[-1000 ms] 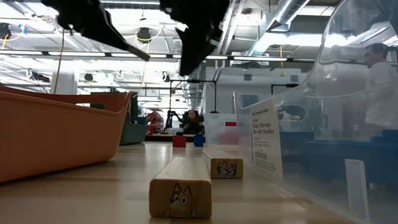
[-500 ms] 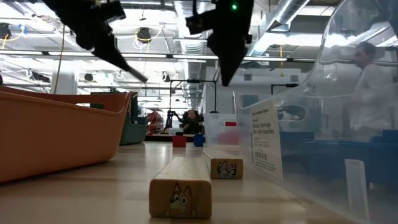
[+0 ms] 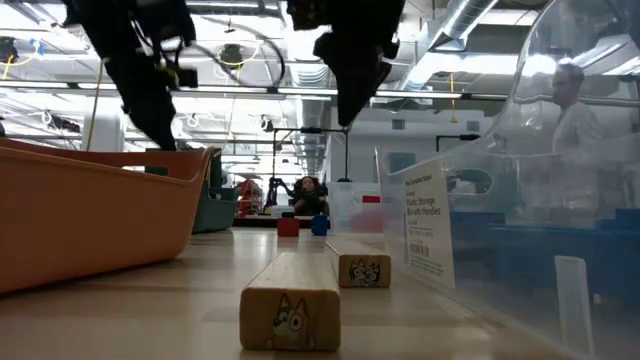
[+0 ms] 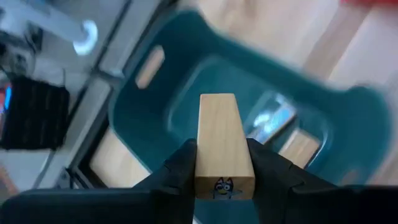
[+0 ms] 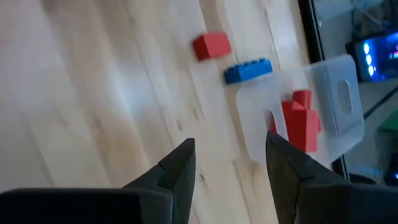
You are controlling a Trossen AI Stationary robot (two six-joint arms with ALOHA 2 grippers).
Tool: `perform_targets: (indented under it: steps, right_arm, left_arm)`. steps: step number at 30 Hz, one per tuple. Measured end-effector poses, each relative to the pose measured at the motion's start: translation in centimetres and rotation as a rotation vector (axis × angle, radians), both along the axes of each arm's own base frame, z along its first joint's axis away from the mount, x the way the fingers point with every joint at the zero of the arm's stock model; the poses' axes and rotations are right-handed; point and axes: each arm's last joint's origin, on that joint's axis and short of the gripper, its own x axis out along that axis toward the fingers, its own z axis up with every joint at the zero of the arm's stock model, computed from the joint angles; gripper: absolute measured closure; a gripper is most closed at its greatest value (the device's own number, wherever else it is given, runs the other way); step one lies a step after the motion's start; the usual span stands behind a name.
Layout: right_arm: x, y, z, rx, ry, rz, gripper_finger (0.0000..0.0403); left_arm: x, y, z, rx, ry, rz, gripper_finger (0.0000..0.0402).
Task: Sort blocks
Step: Put the brown wooden block into the blue bin, then put the red wooden block into the top transparent bin
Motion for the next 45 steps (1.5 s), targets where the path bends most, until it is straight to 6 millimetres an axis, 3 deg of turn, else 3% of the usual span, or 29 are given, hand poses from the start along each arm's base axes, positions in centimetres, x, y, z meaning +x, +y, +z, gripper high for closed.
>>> perform_targets:
  steps: [7,11,14,22,26,35,38,45]
  right_arm:
    - [-0.1,1.3,0.0,0.002,-0.016,0.031,0.024]
    - [-0.3,1.8,0.0,0.0,-0.009,0.045,0.024]
    - [-0.4,2.0,0.0,-0.003,0.003,0.051,0.024]
    - [0.0,1.3,0.0,-0.021,0.03,0.113,0.0239]
    - [1.4,-0.6,0.2,0.0,0.0,0.163,0.0235]
    - [3.6,-7.2,0.4,0.075,-0.046,0.245,0.0205]
    - [4.7,-9.4,-0.8,0.119,-0.051,0.29,0.0192]
    - [6.6,-13.2,-5.9,0.161,-0.001,0.274,0.0183]
  left_arm:
    - [1.4,1.4,-2.8,-0.154,0.12,-0.035,0.0253]
    - [1.5,1.4,-3.2,-0.17,0.144,-0.046,0.0241]
    - [1.2,1.3,-2.7,-0.155,0.137,-0.065,0.0236]
    - [-0.1,0.1,1.2,-0.058,-0.041,-0.127,0.0233]
    - [-0.1,-1.4,3.0,0.043,-0.275,-0.241,0.0233]
    - [-1.8,-4.8,4.3,0.2,-0.768,-0.434,0.0233]
    - [-2.7,-5.3,5.5,0.199,-0.914,-0.444,0.0233]
    - [-4.2,-6.2,7.9,0.165,-1.102,-0.522,0.0233]
